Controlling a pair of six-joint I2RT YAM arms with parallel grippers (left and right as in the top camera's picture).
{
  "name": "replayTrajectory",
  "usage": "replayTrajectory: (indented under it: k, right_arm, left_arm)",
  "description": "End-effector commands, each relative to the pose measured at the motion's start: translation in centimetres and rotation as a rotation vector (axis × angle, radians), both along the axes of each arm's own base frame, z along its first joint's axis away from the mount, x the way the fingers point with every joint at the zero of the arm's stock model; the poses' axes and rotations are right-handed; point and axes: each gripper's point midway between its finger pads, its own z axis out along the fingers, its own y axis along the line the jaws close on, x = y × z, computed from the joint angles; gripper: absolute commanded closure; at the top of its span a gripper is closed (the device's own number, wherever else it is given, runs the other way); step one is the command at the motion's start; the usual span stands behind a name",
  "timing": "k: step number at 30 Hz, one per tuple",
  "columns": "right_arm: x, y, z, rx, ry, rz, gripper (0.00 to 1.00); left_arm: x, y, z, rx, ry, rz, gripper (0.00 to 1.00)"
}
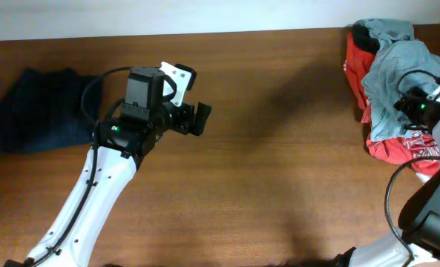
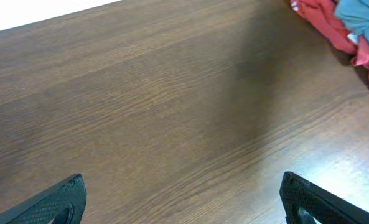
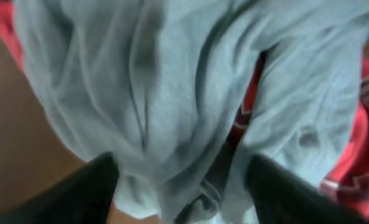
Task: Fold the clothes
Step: 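Reach the right gripper to the light blue shirt on the pile, then grasp the light blue shirt with the right gripper and lift it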
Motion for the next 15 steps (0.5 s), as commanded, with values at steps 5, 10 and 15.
replayTrajectory:
  k: [5, 10, 15]
  right_arm:
    - [0.65, -0.22, -0.38, -0.001, -0.012, 0.006, 0.70]
    - [0.73, -0.25, -0.31, -0.002, -0.016, 0.006, 0.96]
    - [1.08, 0.25, 0.18, 0.017, -0.040, 0.027, 0.96]
  left_arm:
    - [0.53, 0.74, 0.23, 0.033, -0.016, 0.041, 0.01]
    - [0.64, 1.00, 0.20, 0.043, -0.019, 0.053, 0.01]
    - [0.57, 1.02, 0.12, 0.045, -0.015, 0.053, 0.01]
